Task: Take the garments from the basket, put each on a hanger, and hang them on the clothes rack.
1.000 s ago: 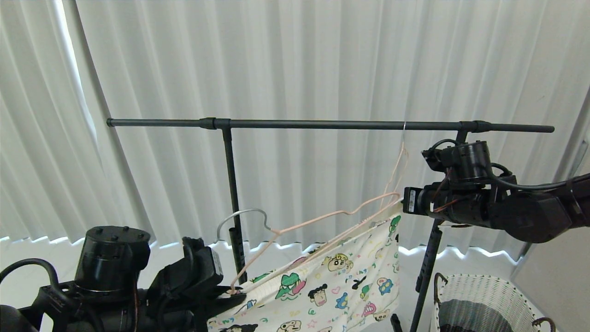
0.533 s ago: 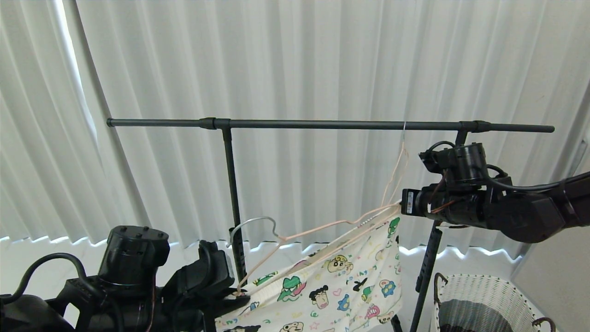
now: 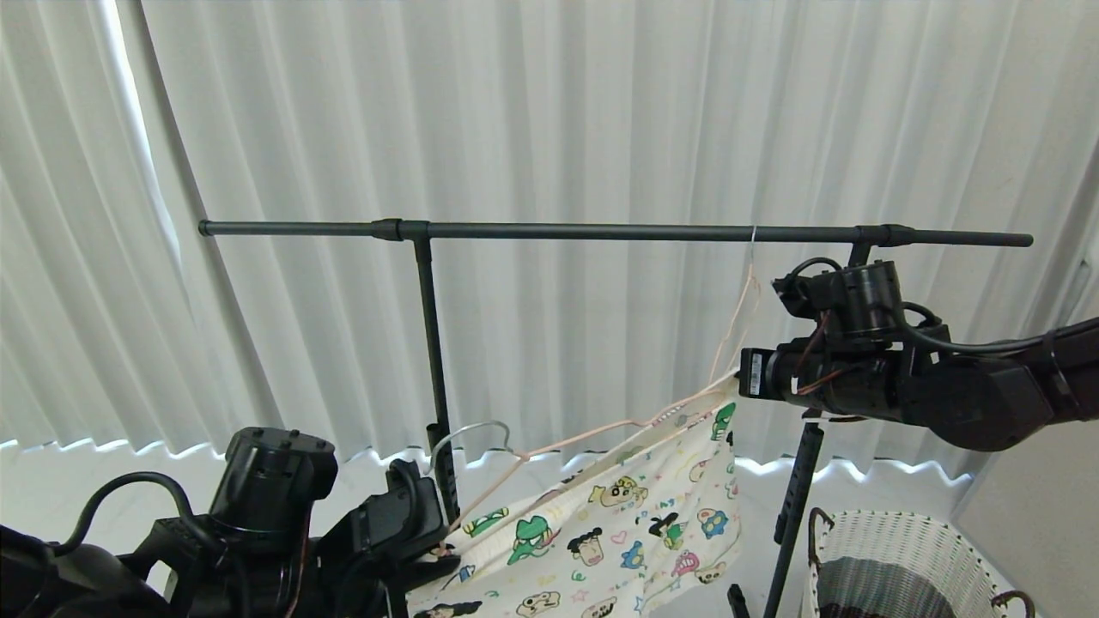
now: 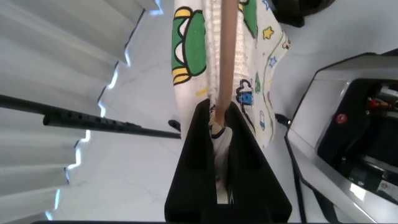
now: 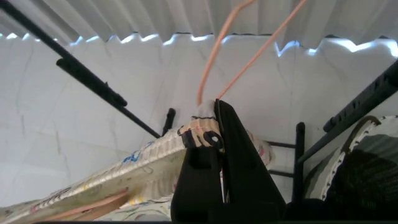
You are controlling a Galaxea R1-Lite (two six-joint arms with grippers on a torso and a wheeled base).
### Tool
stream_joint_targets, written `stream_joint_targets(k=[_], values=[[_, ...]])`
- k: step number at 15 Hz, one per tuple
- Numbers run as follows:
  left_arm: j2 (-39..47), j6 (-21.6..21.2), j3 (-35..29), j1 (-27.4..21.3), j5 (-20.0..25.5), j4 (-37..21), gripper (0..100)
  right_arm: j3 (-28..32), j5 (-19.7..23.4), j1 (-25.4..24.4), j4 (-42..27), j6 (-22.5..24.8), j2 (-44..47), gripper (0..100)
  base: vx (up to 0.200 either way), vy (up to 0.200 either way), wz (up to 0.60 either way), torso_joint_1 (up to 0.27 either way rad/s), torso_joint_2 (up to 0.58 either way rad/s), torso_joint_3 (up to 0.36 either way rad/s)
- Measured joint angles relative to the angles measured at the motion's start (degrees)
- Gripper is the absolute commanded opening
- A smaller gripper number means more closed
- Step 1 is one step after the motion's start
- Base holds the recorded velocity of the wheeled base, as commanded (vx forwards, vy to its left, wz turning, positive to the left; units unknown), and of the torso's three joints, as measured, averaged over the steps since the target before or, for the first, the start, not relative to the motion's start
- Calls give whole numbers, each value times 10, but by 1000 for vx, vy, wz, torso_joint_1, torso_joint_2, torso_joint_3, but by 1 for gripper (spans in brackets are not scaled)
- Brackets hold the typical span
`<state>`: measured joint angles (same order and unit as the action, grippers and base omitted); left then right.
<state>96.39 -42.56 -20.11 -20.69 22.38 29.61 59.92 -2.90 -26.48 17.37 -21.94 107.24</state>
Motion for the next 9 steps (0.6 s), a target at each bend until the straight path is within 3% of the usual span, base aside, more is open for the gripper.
stream_joint_targets(k=[3, 9], values=[[20, 0, -1, -1, -17, 0, 0, -3, -1, -21, -2, 8, -7, 0, 0, 0, 0, 0, 0, 0], [53, -5, -11, -10, -65, 0, 0, -5, -1, -73, -40, 70, -20, 0, 0, 0, 0, 0, 0, 0]])
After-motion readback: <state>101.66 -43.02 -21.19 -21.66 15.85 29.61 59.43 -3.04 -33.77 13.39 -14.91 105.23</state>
